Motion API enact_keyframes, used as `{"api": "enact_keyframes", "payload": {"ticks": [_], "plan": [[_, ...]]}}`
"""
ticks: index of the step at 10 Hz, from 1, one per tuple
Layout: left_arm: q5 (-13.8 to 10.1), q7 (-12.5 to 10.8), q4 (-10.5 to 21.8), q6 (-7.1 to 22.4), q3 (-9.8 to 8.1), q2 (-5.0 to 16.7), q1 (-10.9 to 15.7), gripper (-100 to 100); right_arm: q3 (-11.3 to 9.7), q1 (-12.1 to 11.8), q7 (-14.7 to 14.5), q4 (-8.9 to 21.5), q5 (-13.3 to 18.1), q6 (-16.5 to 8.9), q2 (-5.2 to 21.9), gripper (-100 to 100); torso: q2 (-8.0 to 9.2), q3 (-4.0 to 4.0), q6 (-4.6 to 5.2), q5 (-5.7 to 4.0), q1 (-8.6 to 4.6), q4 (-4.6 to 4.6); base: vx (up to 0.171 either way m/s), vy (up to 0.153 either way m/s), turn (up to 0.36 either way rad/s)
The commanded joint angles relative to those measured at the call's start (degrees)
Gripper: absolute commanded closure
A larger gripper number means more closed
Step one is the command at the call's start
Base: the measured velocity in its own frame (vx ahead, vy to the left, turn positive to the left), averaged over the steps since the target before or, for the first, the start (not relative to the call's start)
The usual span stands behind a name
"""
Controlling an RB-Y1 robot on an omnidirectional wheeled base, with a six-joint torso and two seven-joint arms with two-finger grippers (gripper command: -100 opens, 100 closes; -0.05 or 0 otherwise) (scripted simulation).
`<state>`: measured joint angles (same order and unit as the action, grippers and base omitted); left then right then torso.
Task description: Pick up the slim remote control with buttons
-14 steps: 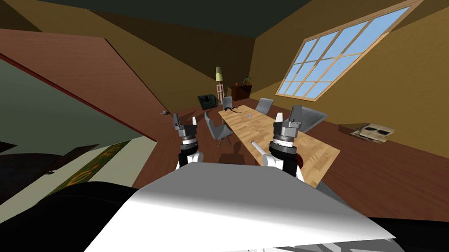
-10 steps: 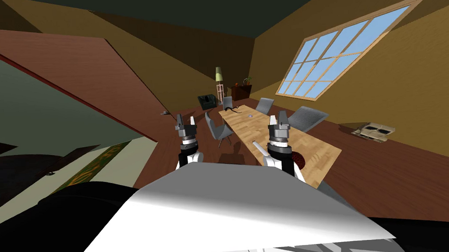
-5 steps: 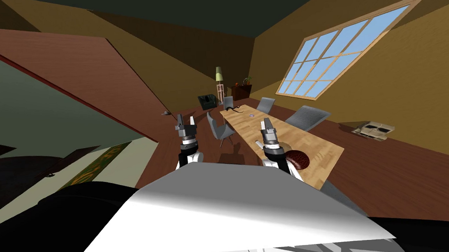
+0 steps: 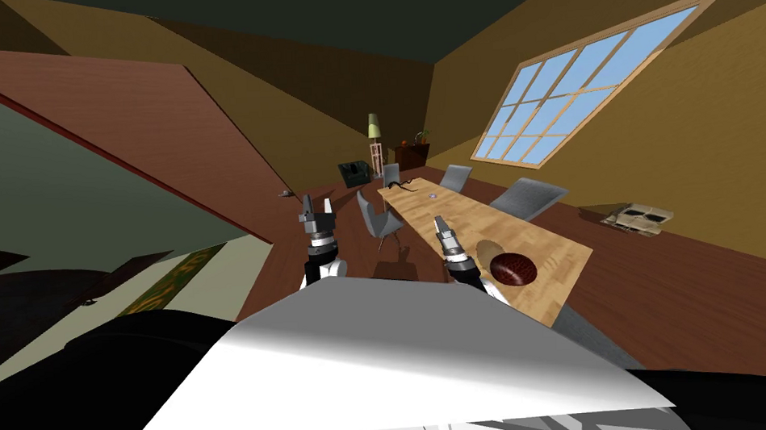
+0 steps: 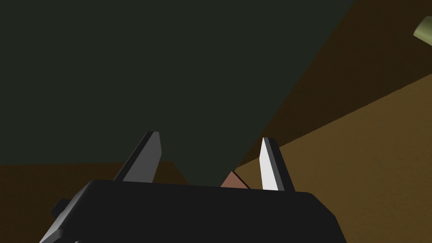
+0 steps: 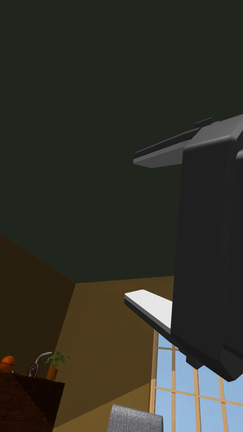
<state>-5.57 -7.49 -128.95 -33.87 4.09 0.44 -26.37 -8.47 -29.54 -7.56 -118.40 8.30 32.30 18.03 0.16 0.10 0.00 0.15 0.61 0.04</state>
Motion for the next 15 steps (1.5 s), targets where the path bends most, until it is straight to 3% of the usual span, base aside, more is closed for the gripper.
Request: {"api": "enact_keyframes", "payload": {"ticks": [1, 3, 4, 5, 6, 7, 8, 9, 10, 11, 12, 13, 14, 15], "plan": [[0.0, 0.0, 0.0, 0.0, 0.0, 0.0, 0.0, 0, -2.2, -0.5, 0.2, 2.9, 1.2, 0.2, 2.7, -100, 0.0, 0.0, 0.0, 0.0, 0.0, 0.0, -0.018, 0.157, -0.013], [0.0, 0.0, 0.0, 0.0, 0.0, 0.0, 0.0, 0, -5.5, -1.7, 1.0, 7.5, 3.0, 0.8, 6.4, -100, -0.06, -0.04, 0.0, 0.03, 0.2, -0.02, -0.032, 0.225, -0.028], [0.0, 0.0, 0.0, 0.0, 0.0, 0.0, 0.0, 0, -5.6, -1.7, 1.0, 8.4, 3.0, 0.8, 7.4, -100, -0.03, -0.02, 0.0, 0.05, 0.24, -0.01, -0.035, 0.139, -0.015], [0.0, 0.0, 0.0, 0.0, 0.0, 0.0, 0.0, 0, -7.4, -2.2, 1.3, 9.9, 3.9, 1.1, 9.5, -100, -0.04, -0.02, 0.0, 0.01, -0.03, 0.0, -0.032, 0.121, 0.001], [0.0, 0.0, 0.0, 0.0, 0.0, 0.0, 0.0, 0, -7.4, -2.2, 1.3, 11.1, 3.9, 1.1, 9.8, -100, -0.06, -0.03, -0.01, -0.03, -0.14, -0.01, -0.038, 0.112, -0.002], [0.0, 0.0, 0.0, 0.0, -0.01, 0.0, 0.0, 0, -9.2, -2.7, 1.7, 13.6, 4.8, 1.4, 12.2, -100, -0.04, -0.02, 0.0, -0.04, -0.19, -0.01, -0.019, 0.147, -0.001], [0.0, 0.0, 0.0, 0.0, 0.0, 0.0, 0.0, 0, -9.2, -2.7, 1.7, 13.9, 4.8, 1.4, 12.2, -100, -0.07, -0.03, 0.01, -0.02, -0.09, -0.01, -0.012, 0.114, -0.017], [0.0, 0.0, 0.0, 0.0, -0.01, 0.0, 0.0, 0, -11.0, -3.2, 2.0, 16.0, 5.7, 1.7, 14.5, -100, -0.1, -0.06, 0.0, -0.03, -0.19, -0.02, -0.026, 0.122, 0.009], [0.0, 0.0, 0.0, 0.0, 0.0, 0.0, 0.0, 0, -11.0, -3.2, 2.0, 16.8, 5.7, 1.7, 14.5, -100, -0.08, -0.05, 0.0, -0.04, -0.16, -0.02, -0.017, 0.094, -0.006], [0.0, 0.0, 0.0, 0.0, -0.01, 0.0, 0.0, 0, -12.8, -3.6, 2.2, 19.2, 6.7, 1.9, 16.9, -100, -0.1, -0.05, 0.0, -0.05, -0.25, -0.01, -0.007, 0.114, 0.014], [0.0, 0.0, 0.0, 0.0, -0.01, 0.0, 0.0, 0, -12.8, -3.6, 2.2, 19.6, 6.7, 1.9, 16.9, -100, -0.12, -0.07, 0.01, -0.04, -0.21, -0.02, -0.004, 0.101, -0.007], [0.0, 0.0, 0.0, 0.0, -0.01, 0.0, 0.0, 0, -14.5, -3.9, 2.4, 22.0, 7.6, 2.2, 19.2, -100, -0.15, -0.08, -0.01, -0.04, -0.25, -0.02, -0.002, 0.108, 0.015], [0.0, 0.0, 0.0, 0.0, -0.01, 0.0, 0.0, 0, -14.5, -3.9, 2.4, 22.6, 7.6, 2.2, 19.2, -100, -0.18, -0.1, -0.01, -0.05, -0.24, -0.03, -0.01, 0.092, 0.007], [0.0, 0.0, 0.0, 0.0, -0.01, 0.0, 0.0, 0, -16.2, -4.2, 2.6, 25.6, 8.4, 2.4, 21.2, -100, -0.15, -0.08, 0.0, -0.05, -0.29, -0.03, 0.015, 0.094, 0.02]]}}
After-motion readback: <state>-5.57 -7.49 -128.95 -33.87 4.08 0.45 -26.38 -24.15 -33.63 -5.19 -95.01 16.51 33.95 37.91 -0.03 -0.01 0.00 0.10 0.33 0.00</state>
